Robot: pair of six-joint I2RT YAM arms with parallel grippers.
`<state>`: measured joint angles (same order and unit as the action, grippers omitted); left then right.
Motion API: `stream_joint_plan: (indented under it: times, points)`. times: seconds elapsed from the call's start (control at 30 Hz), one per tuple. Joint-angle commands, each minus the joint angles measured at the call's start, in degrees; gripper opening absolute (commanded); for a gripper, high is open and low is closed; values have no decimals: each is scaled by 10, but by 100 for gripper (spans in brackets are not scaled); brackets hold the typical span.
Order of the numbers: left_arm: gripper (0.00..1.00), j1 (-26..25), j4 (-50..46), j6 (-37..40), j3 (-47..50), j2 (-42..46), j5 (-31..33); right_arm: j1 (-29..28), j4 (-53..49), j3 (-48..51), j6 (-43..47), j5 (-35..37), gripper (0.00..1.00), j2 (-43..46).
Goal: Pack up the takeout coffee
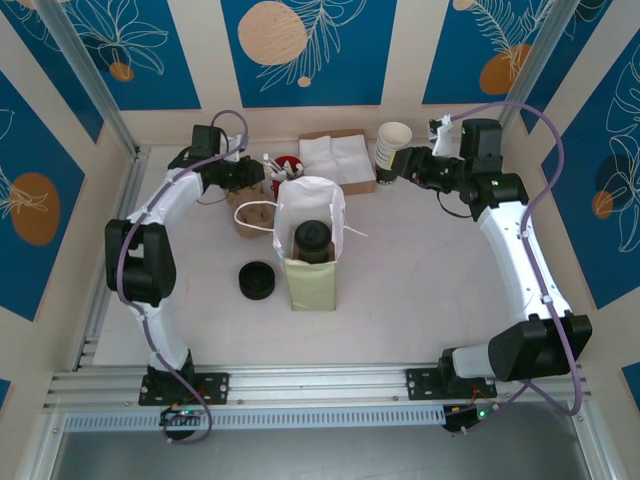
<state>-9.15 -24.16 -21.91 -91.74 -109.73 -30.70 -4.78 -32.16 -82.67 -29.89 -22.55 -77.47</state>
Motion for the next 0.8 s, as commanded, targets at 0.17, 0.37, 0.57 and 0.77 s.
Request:
stream_joint_plan:
  times: [0.17, 0.37, 0.57, 0.77]
  points:
    - [17, -11, -54, 25, -11, 63, 44, 9, 1, 13, 14, -16, 32, 24]
    - [17, -17, -105, 47, -34, 92, 77, 12, 2, 15, 14, -20, 32, 30]
    - [17, -24, -166, 67, -69, 110, 102, 16, 1, 21, 15, -23, 32, 38]
    - [17, -32, -223, 83, -105, 132, 121, 22, 3, 29, 18, -26, 32, 49]
